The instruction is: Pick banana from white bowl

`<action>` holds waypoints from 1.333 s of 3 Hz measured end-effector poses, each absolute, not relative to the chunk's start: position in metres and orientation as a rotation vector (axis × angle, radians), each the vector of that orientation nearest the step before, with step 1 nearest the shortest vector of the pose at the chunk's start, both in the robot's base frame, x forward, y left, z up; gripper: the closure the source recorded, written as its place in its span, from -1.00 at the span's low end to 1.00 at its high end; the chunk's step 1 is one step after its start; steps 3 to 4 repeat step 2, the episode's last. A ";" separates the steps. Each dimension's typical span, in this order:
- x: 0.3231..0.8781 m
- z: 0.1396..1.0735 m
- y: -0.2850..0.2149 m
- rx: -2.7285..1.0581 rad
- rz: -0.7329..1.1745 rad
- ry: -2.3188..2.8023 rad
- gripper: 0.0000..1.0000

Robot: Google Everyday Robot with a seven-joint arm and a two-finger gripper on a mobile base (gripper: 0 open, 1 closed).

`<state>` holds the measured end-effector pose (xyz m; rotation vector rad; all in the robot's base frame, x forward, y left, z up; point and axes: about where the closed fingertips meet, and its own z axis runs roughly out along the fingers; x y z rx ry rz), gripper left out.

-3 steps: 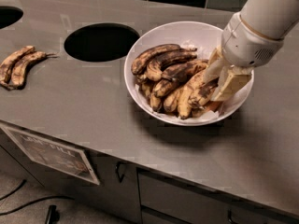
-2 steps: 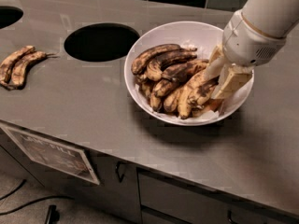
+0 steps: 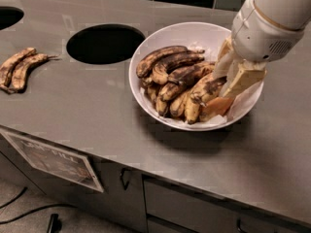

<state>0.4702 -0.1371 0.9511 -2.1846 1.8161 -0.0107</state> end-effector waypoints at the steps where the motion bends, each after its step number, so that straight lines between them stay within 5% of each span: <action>1: 0.463 0.969 -0.134 -2.171 -0.064 1.804 1.00; 4: 0.463 0.969 -0.134 -2.170 -0.065 1.804 1.00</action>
Offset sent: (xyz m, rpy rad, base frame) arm -0.0065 0.0026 0.0149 -0.0089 -0.0338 -0.0048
